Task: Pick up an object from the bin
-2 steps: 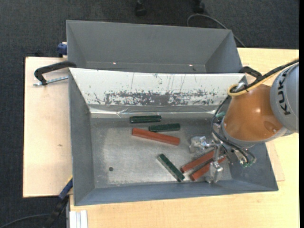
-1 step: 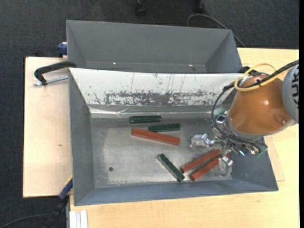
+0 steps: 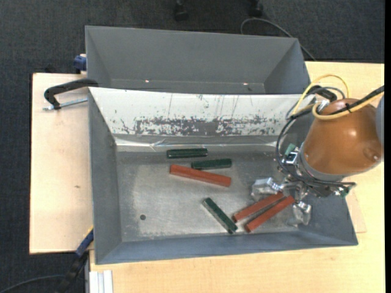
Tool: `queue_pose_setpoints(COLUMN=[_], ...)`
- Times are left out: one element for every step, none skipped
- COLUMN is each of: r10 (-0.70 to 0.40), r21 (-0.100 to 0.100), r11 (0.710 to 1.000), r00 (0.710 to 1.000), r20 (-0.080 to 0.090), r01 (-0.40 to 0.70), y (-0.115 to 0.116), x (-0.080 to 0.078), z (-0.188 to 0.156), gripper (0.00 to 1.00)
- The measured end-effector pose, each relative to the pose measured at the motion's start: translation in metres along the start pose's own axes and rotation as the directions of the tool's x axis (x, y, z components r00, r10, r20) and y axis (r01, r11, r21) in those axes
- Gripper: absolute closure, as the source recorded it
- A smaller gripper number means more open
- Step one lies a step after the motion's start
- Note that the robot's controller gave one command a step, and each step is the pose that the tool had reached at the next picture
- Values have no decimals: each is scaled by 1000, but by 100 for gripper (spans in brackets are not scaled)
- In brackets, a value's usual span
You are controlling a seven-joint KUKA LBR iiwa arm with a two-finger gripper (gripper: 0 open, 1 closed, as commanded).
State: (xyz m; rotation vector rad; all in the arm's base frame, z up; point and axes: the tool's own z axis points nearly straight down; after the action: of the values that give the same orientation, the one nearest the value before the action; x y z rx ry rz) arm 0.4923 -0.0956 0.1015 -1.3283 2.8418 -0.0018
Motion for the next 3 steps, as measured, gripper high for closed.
queue_pose_setpoints(r10=[-278,-276,-274], r21=[-3,-2,7], r11=[961,961,962], r00=[961,961,962], r20=[0,0,4], r01=[278,276,274], y=[-3,-3,-5], x=[-4,-5,-7], z=[31,30,27], gripper=[0,0,100])
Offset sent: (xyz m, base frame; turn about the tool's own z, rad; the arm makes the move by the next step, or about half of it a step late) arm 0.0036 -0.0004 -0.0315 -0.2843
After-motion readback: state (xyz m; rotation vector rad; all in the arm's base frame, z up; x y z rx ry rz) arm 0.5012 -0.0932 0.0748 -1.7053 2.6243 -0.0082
